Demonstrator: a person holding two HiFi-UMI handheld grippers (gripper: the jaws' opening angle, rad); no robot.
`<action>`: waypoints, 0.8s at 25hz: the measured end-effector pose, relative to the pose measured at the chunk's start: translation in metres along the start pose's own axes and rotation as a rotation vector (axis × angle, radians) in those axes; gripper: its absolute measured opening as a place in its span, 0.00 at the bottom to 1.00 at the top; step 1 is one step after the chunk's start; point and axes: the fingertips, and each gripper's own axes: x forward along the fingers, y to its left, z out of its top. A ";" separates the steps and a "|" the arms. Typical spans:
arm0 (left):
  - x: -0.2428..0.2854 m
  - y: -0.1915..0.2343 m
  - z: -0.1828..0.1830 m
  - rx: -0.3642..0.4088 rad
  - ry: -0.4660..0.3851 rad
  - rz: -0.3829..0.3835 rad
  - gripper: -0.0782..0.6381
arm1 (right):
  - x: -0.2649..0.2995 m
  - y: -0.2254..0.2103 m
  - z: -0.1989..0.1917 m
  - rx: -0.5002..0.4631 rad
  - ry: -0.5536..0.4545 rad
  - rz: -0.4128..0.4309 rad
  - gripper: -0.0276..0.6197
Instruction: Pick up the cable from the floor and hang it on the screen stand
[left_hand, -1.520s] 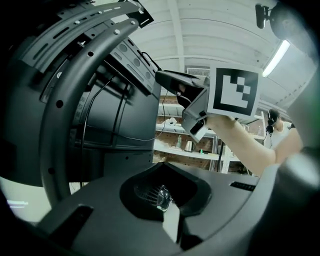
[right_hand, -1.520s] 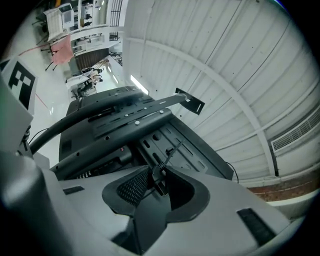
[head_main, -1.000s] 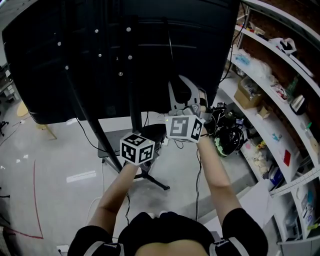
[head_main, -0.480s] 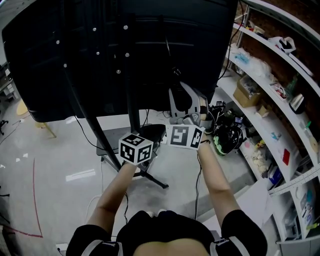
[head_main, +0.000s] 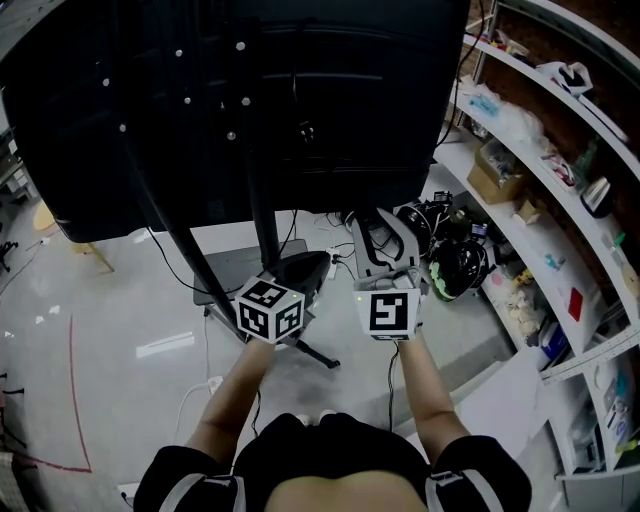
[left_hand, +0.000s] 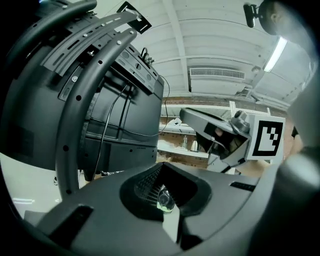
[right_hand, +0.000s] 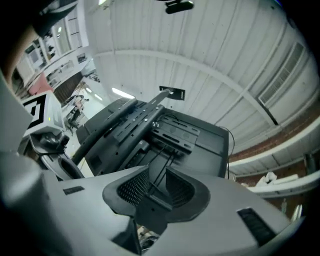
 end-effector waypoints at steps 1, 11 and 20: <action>-0.002 -0.002 0.000 0.004 -0.009 0.009 0.12 | -0.007 0.002 -0.009 0.081 0.016 0.000 0.22; -0.024 -0.011 -0.012 0.029 -0.074 0.102 0.12 | -0.071 0.038 -0.091 0.567 0.233 -0.034 0.22; -0.030 -0.026 -0.044 0.008 -0.038 0.118 0.12 | -0.106 0.080 -0.121 0.795 0.352 -0.055 0.11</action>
